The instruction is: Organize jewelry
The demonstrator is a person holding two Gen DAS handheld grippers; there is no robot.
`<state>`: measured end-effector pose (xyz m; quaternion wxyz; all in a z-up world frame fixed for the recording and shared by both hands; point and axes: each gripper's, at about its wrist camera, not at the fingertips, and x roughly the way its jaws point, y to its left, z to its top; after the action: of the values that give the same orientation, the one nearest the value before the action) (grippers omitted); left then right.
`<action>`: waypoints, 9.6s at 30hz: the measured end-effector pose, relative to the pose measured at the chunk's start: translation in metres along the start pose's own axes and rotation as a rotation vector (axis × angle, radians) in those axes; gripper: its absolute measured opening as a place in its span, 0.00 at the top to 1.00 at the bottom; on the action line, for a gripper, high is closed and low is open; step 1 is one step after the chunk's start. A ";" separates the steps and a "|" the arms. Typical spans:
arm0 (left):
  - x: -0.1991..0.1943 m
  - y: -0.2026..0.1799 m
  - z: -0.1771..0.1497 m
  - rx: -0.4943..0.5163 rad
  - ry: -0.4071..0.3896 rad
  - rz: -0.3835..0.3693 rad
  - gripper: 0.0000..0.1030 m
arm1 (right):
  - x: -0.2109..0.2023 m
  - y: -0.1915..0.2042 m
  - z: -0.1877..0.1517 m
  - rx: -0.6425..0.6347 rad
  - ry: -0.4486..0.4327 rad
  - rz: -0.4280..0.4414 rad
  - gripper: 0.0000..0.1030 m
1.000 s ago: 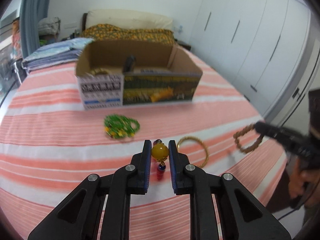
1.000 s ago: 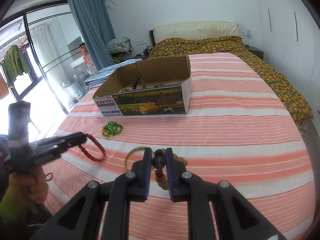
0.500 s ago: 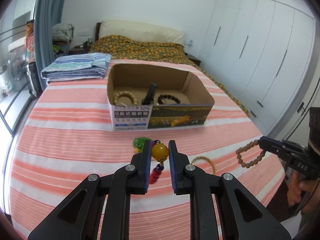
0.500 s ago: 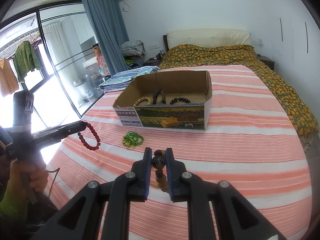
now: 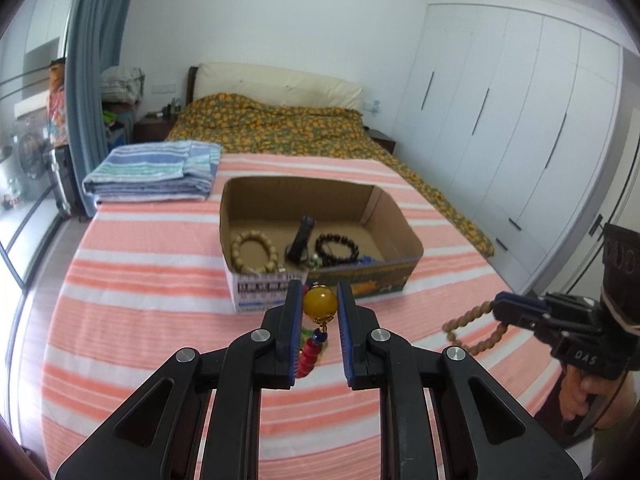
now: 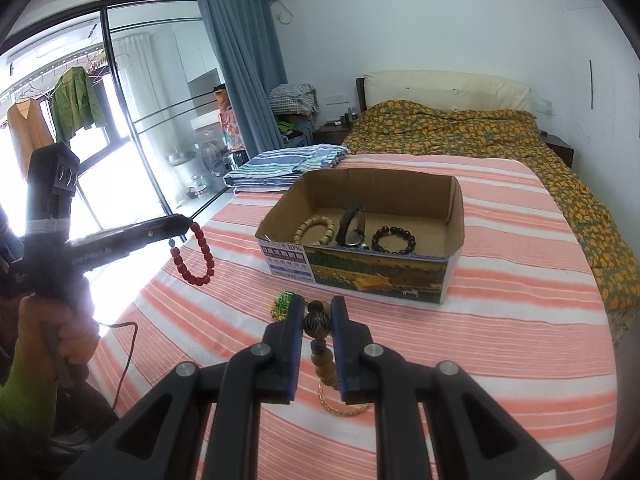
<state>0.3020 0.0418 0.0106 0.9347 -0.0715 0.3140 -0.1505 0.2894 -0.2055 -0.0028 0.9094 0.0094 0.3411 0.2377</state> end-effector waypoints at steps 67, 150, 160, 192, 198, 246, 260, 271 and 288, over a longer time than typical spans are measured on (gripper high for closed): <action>0.093 -0.001 -0.142 -0.005 0.265 0.268 0.06 | 0.056 -0.063 -0.137 0.115 0.171 -0.468 0.38; 0.175 0.001 -0.085 0.052 0.353 0.162 0.01 | 0.051 -0.035 -0.122 0.194 0.151 -0.170 0.34; 0.189 -0.007 -0.075 0.111 0.307 0.191 0.23 | 0.088 -0.039 -0.097 0.142 0.229 -0.235 0.62; 0.047 0.006 -0.046 -0.047 0.092 -0.054 0.87 | 0.035 -0.049 -0.079 0.235 0.118 -0.169 0.94; 0.029 0.007 -0.018 -0.052 0.053 -0.083 0.87 | 0.016 -0.049 -0.055 0.214 0.073 -0.147 0.94; 0.132 -0.012 0.055 0.160 -0.029 0.407 0.00 | 0.140 -0.064 0.085 0.056 0.105 -0.238 0.21; 0.104 -0.025 0.047 0.123 -0.034 0.460 0.00 | 0.108 -0.048 0.082 0.094 0.034 -0.277 0.21; 0.090 -0.031 0.045 0.081 0.029 0.413 0.00 | 0.086 -0.030 0.081 0.064 0.033 -0.257 0.20; 0.059 -0.032 0.049 0.037 0.032 0.423 0.00 | 0.049 0.005 0.086 -0.001 -0.003 -0.253 0.20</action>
<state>0.3690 -0.0059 0.0236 0.9416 0.0157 0.3338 0.0421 0.3734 -0.1673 0.0334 0.9327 -0.0338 0.3379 0.1213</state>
